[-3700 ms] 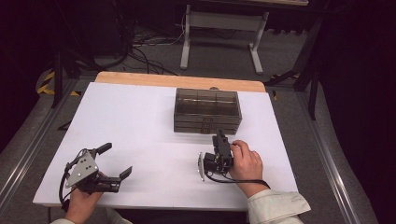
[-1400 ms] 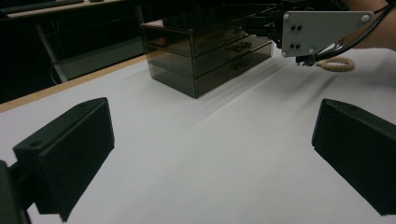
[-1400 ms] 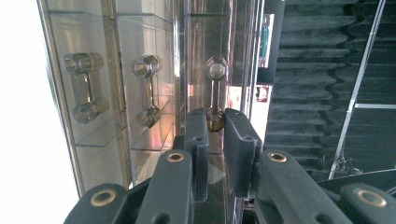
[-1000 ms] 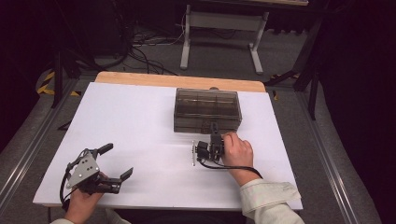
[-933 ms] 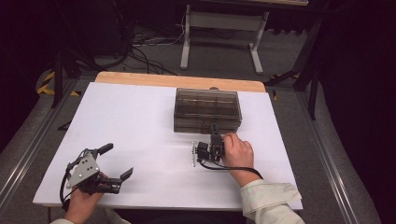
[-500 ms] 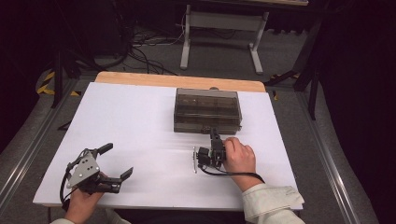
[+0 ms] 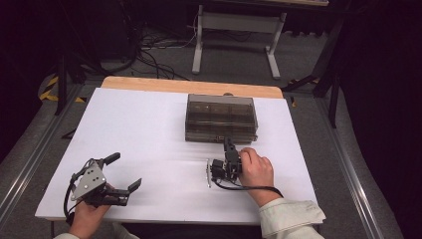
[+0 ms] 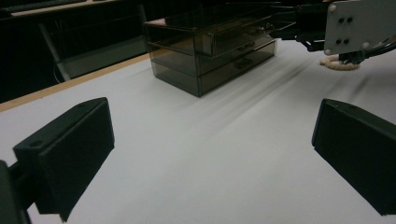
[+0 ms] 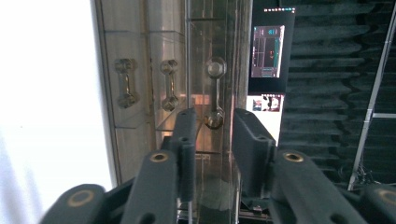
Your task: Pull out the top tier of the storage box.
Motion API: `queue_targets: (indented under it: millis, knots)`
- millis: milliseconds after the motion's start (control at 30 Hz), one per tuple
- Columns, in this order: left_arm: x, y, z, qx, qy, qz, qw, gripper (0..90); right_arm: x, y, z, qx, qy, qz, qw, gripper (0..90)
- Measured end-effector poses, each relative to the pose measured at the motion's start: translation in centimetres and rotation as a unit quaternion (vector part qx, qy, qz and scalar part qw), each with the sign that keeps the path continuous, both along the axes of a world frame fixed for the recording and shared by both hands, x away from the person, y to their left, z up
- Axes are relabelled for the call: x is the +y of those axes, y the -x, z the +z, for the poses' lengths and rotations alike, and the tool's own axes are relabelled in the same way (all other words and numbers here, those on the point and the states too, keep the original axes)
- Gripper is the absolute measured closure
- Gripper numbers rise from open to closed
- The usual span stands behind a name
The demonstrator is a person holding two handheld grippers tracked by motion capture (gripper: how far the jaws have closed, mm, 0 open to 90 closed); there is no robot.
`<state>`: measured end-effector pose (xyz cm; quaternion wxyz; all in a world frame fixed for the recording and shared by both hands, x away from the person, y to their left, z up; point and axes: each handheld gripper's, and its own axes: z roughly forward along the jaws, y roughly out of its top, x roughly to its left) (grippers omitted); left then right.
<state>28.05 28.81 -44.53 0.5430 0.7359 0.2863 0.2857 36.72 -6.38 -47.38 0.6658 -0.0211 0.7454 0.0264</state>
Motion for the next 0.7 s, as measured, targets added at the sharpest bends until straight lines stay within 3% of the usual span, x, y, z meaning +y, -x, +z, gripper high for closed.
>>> queue_targets:
  millis: [267, 633, 700]
  knots:
    - [0.0, 0.1, 0.0, -0.001, 0.001, 0.001, 1.0000, 0.1, 0.1, 1.2, 0.1, 0.001, -0.001, 0.017, 0.9999, 55.5]
    - [0.0, 0.0, 0.0, -0.001, -0.002, 0.000, 1.0000, 0.1, -0.2, 1.9, 1.1, 0.014, -0.017, 0.032, 0.9992, 51.2]
    - [0.0, 0.0, 0.0, 0.001, -0.002, -0.001, 1.0000, 0.2, -0.3, 2.1, 1.1, 0.021, -0.032, 0.031, 0.9988, 51.3]
